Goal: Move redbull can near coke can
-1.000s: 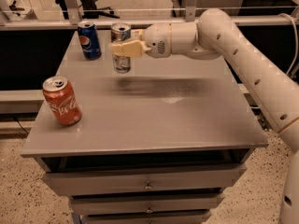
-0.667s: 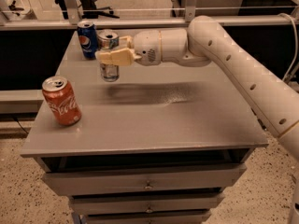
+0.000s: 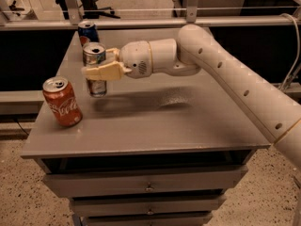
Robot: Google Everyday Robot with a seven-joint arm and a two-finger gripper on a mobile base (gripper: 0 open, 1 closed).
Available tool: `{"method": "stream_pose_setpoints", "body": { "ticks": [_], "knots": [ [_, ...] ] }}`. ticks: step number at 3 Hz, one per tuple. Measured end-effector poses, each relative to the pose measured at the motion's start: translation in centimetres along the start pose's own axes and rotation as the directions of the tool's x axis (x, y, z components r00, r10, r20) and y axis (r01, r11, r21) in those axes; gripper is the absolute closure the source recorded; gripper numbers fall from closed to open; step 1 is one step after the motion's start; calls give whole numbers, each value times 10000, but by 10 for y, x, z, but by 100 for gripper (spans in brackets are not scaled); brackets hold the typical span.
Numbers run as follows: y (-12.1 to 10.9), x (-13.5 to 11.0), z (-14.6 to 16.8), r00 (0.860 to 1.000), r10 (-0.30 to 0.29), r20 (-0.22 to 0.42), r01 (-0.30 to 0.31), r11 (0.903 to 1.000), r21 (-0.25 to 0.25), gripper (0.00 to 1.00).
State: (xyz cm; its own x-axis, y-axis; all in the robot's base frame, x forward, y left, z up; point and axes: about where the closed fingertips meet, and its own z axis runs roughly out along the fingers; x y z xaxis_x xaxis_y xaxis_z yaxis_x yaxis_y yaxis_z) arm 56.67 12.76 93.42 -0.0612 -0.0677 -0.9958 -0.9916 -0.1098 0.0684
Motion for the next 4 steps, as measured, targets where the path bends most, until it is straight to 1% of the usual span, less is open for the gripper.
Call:
{"method": "stream_pose_setpoints", "body": {
  "ticks": [1,2,3,4],
  "knots": [
    [15,7,15,10000,-44,-9,43,9971,-763,100],
    [28,16,27,9998,-149,-137,126,9882,-1527,100],
    [40,25,34,9980,-391,-491,268,9729,-2295,82],
    [46,32,39,9946,-607,-845,351,9605,-2759,59]
  ]
}}
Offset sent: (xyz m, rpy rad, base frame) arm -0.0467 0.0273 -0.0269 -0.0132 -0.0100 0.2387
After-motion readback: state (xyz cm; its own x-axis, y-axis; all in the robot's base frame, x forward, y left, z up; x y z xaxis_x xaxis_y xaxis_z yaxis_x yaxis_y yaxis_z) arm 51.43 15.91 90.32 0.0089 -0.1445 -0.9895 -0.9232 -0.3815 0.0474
